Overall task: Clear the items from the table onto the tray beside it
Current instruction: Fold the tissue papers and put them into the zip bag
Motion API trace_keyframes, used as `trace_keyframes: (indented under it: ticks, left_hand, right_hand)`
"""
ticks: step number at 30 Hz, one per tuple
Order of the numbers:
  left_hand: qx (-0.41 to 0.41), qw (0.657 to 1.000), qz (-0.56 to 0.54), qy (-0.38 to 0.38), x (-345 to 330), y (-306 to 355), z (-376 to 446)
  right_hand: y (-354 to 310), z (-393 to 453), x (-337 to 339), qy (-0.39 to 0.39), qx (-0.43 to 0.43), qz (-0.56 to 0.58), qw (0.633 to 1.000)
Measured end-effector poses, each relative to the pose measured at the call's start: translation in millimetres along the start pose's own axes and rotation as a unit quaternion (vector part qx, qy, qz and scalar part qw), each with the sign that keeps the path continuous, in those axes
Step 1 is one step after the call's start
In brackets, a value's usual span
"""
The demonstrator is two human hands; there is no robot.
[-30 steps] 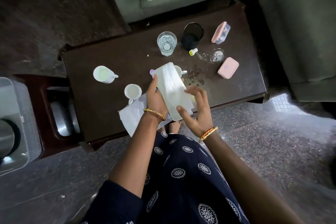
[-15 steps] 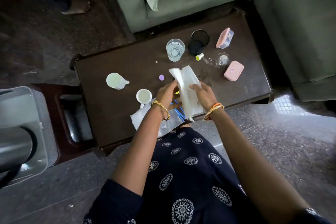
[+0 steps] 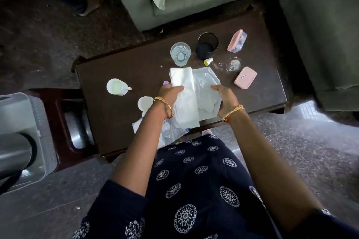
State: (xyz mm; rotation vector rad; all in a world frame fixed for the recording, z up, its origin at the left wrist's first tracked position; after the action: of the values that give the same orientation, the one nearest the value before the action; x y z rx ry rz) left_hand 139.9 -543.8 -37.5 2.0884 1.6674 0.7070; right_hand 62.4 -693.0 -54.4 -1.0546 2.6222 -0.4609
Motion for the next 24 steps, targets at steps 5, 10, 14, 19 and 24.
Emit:
trace_keyframes:
  ticks: [5,10,14,19,24]
  left_hand:
    - [-0.049,0.992,0.106,0.056,-22.7,17.9,2.2]
    - [-0.050,0.985,0.141,0.081,-39.8,30.0,7.2]
    - [-0.058,0.985,0.127,0.098,-47.8,37.7,9.2]
    - [-0.021,0.999,0.025,0.013,-81.6,48.4,-4.7]
    - [0.024,0.972,-0.206,-0.110,-105.3,57.2,-21.6]
  right_hand:
    - [-29.1,7.9,2.3,-0.026,0.028,-0.060,0.997]
    - [-65.9,18.1,5.5,0.024,0.152,-0.245,0.957]
    - [-87.8,26.4,8.2,0.051,0.192,-0.323,0.925]
    - [-95.3,19.7,-6.0,0.025,0.242,-0.370,0.897]
    - [-98.1,7.7,-14.6,-0.032,0.224,-0.325,0.918]
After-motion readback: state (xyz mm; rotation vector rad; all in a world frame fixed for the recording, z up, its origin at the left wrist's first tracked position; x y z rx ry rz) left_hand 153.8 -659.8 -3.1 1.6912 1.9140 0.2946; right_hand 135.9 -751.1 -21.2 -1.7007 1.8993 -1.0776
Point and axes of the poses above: each hand's wrist, its own z-axis towards the middle knuckle, its own x-axis out of the back of the hand, y = z × x, the point moved 6 cm from there along z, towards the middle knuckle, and after that the axes turned 6 degrees about y, right-handed, at the moved point
